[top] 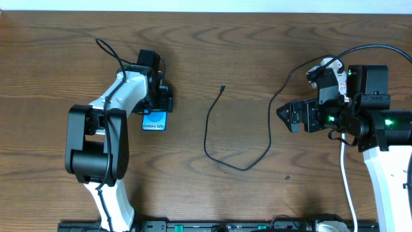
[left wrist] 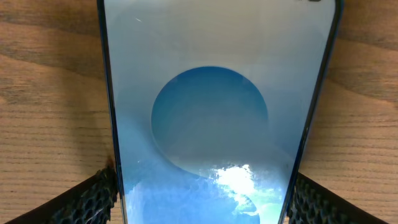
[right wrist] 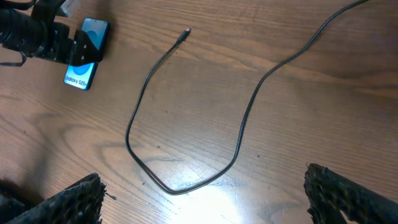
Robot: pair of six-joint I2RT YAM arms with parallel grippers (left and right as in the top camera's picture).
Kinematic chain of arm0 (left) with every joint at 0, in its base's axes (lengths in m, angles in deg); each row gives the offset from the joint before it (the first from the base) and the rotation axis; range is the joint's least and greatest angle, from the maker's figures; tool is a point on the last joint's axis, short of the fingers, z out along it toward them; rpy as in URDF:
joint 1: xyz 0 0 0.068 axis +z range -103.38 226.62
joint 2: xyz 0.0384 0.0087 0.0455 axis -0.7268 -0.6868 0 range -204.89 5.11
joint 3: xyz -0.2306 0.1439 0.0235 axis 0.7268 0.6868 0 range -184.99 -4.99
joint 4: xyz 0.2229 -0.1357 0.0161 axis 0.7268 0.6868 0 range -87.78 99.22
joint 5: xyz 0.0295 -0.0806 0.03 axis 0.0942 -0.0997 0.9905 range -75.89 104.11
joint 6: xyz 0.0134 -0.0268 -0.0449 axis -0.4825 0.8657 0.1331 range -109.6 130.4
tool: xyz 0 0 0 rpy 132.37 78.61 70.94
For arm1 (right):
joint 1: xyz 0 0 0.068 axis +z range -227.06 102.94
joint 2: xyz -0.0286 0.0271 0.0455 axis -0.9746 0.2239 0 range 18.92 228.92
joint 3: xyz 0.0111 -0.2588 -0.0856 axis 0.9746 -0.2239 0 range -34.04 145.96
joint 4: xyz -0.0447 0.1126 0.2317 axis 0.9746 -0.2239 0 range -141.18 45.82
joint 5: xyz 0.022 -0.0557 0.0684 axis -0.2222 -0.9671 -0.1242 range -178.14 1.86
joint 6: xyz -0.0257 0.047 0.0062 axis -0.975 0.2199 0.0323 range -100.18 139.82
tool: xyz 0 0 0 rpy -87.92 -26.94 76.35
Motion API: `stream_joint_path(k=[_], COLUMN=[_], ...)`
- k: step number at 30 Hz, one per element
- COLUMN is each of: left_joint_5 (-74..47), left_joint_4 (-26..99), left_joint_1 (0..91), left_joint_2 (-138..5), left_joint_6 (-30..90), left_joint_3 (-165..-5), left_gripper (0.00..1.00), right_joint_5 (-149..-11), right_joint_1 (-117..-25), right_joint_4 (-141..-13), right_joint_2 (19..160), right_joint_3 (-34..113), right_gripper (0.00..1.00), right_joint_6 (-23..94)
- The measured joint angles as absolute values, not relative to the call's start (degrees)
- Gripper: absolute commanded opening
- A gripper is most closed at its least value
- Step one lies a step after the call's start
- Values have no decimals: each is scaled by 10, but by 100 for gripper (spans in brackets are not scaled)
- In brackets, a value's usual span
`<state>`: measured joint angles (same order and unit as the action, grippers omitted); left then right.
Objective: Plug charger to phone and switch on socket
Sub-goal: 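Grasp the blue phone with the left gripper and lift it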
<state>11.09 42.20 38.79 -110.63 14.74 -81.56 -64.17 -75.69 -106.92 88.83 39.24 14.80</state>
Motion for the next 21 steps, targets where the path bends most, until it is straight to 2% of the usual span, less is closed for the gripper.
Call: stream_joint_path(k=[11, 14, 21], left_joint_5=[110, 110, 110], left_joint_4=[422, 421, 418], left_joint_1=[387, 385, 382], left_joint_2=[-1111, -1112, -1112], left_joint_6=[149, 149, 151], left_joint_3=[-817, -818, -819], left_gripper=[85, 77, 73], right_joint_5=[-642, -642, -642], right_joint_1=[-757, -757, -757], right_joint_4=[-1069, -1069, -1065], right_joint_2=[888, 888, 888], right_joint_3=[392, 392, 392], right_gripper=[99, 99, 99], right_joint_6=[148, 148, 148])
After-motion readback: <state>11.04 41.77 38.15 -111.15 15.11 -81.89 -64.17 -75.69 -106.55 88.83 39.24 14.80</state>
